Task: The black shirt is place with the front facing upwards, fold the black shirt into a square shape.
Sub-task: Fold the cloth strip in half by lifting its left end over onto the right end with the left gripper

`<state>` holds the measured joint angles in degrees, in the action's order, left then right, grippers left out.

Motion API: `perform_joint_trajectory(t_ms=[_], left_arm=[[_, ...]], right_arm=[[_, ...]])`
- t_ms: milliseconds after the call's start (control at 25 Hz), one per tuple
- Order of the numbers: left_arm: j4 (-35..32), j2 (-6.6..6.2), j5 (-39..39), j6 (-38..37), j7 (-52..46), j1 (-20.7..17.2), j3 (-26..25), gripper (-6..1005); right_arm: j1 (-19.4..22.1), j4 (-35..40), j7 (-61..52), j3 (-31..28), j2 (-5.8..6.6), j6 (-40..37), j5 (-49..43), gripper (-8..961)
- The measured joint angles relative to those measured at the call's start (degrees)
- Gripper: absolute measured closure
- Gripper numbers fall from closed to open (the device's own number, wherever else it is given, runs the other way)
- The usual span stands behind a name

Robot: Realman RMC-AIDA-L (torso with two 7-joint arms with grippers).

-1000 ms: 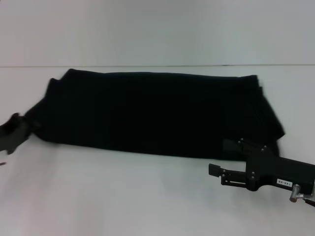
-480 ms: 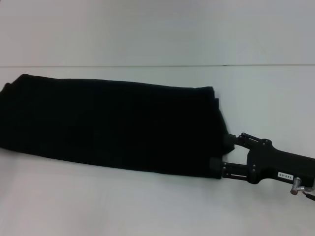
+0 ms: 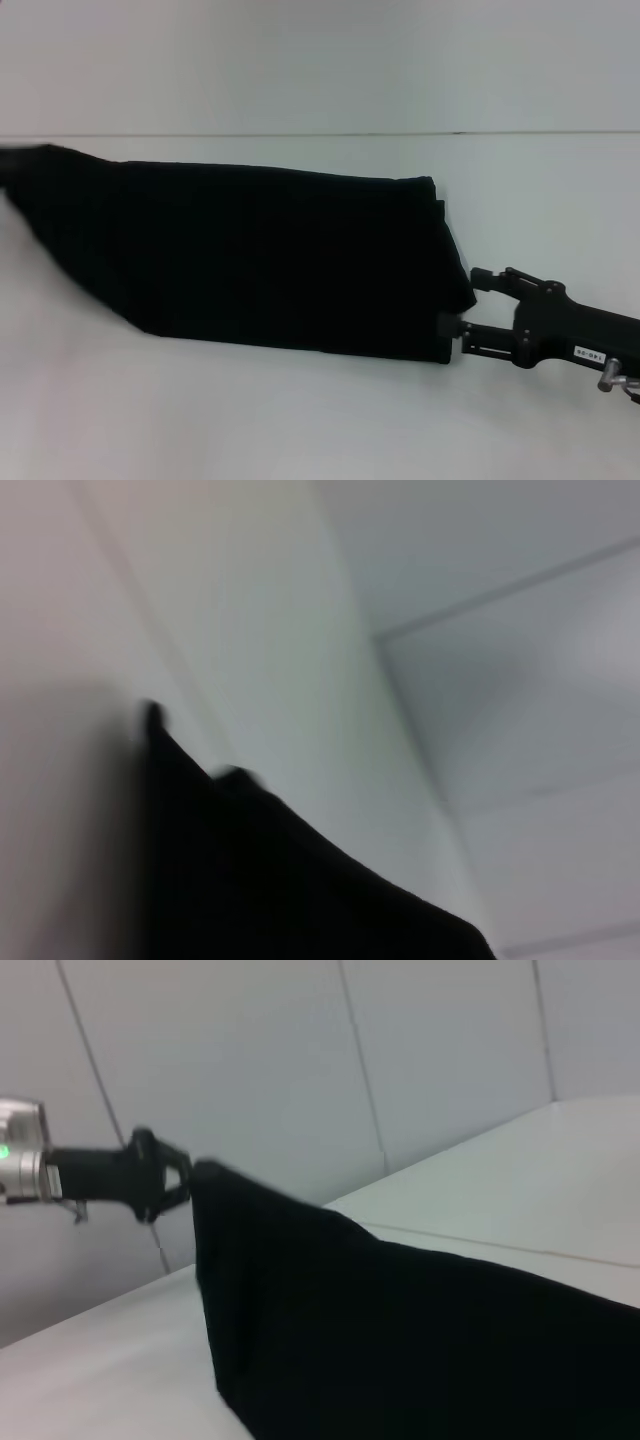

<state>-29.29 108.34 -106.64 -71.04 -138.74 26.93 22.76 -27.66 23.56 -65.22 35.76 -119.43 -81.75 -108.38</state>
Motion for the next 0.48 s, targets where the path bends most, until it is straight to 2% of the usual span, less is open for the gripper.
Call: perform_joint_trajectory(t_ms=[120,320,440,480], left_arm=[[-0.25,1.01,1.53,-2.98,0.19,3.95,0.23,923],[-0.24,4.78,1.89,-4.67,2.29,12.04,1.18,913],[-0.06,8.58,1.94,-4.41,4.08,16.35,1.97,908],[-0.06,10.74,2.03,-3.97,5.31,17.81,1.98,906]], right_arm=[[0.54,0.0,0.0,-0.5,0.09,0.2,0.02,7],[1.6,-0.01,0.0,-1.82,0.32,0.3,0.02,7],[2.34,-0.01,0.0,-2.65,0.66,0.39,0.02,7],[2.57,0.0,0.0,-2.94,0.75,0.4,0.02,7]])
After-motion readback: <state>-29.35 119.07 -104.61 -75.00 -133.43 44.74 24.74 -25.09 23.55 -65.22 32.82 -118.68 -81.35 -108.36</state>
